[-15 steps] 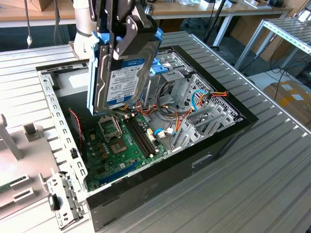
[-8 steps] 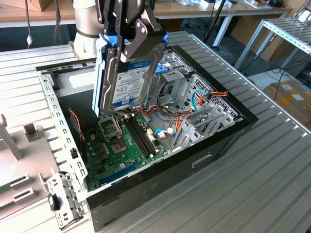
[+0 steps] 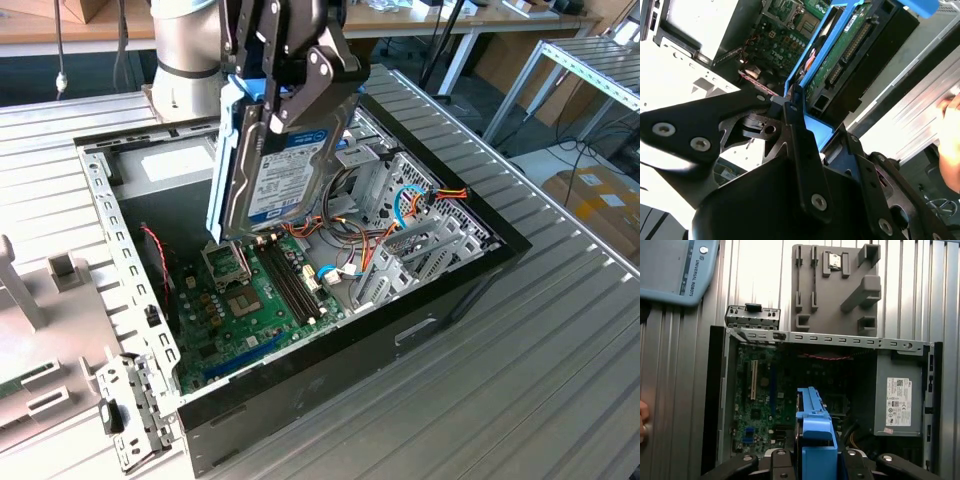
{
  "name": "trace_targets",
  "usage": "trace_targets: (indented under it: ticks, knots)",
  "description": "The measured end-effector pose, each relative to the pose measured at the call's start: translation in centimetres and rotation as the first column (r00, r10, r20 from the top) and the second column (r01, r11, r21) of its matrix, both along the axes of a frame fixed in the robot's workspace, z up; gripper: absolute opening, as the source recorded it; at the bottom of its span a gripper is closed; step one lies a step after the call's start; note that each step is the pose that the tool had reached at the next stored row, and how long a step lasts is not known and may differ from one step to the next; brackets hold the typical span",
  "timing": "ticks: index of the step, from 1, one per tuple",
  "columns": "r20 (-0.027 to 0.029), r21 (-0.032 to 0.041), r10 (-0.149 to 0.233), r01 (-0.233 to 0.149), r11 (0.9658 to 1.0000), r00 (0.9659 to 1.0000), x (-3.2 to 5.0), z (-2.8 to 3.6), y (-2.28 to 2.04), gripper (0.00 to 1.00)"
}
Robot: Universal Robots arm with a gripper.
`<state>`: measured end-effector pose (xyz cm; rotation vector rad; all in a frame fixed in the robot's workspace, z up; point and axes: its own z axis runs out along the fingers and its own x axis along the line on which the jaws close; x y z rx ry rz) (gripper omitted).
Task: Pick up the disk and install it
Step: 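Pick up the disk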
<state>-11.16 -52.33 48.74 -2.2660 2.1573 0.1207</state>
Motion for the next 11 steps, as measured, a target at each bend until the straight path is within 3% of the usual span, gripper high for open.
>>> trace_targets:
  ticks: [11]
  knots:
    - [-0.0017,0.0,0.0,0.0,1.0,1.0,2.28,-0.08,-1.08,0.37]
